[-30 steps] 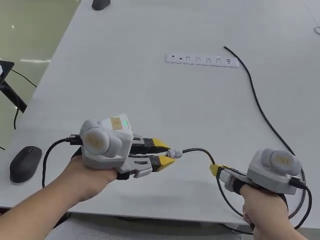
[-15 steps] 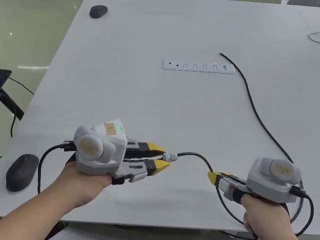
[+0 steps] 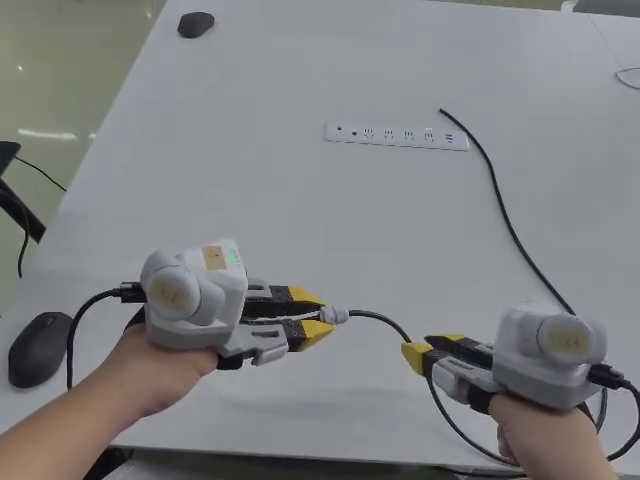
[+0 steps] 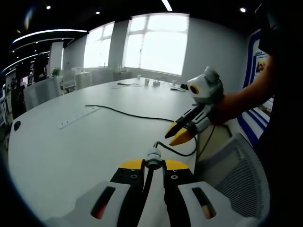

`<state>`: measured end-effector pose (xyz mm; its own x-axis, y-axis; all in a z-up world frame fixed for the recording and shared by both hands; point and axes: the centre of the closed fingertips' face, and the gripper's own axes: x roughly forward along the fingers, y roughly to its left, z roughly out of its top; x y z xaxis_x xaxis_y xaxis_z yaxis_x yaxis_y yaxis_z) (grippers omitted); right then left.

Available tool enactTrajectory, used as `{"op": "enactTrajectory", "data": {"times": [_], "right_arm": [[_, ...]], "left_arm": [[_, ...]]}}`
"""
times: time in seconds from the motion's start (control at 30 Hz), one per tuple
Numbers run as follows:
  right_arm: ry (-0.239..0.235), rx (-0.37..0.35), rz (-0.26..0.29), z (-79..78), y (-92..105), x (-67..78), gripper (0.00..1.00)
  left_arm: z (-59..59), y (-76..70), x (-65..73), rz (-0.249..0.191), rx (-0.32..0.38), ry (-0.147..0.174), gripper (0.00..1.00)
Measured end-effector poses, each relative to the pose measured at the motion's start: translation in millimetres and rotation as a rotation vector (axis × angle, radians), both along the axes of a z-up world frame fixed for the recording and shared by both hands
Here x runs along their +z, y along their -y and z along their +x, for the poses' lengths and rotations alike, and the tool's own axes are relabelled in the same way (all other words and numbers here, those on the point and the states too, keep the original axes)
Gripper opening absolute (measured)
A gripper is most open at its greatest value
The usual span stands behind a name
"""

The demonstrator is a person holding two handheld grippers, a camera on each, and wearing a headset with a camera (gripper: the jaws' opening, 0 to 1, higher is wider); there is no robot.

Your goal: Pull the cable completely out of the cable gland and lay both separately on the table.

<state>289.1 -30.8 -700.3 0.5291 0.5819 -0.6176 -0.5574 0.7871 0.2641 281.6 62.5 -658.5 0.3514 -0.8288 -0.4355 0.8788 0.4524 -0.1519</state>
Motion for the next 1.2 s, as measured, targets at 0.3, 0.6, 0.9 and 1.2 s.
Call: {"op": "enactTrajectory", "data": {"times": [0.3,0.6,0.9,1.2], "right_arm": [[0.261,0.345,-0.257,8.6,-38.7,27.3,0.17],[0.331,0.471,-0.346,3.6,-64.2,23.6,0.14],[0.385,0.537,-0.394,1.4,-79.6,21.7,0.07],[0.377,0.527,-0.383,1.5,-77.0,18.3,0.02]], "left_arm": [[0.9,-1.9,-1.2,0.004,0.001,-0.002,0.15],[0.8,-2.9,-1.3,0.005,0.003,0.0,0.15],[0.0,-0.6,-0.7,0.005,-0.002,0.004,0.15],[-2.1,1.5,-2.6,0.015,-0.013,0.006,0.15]]}}
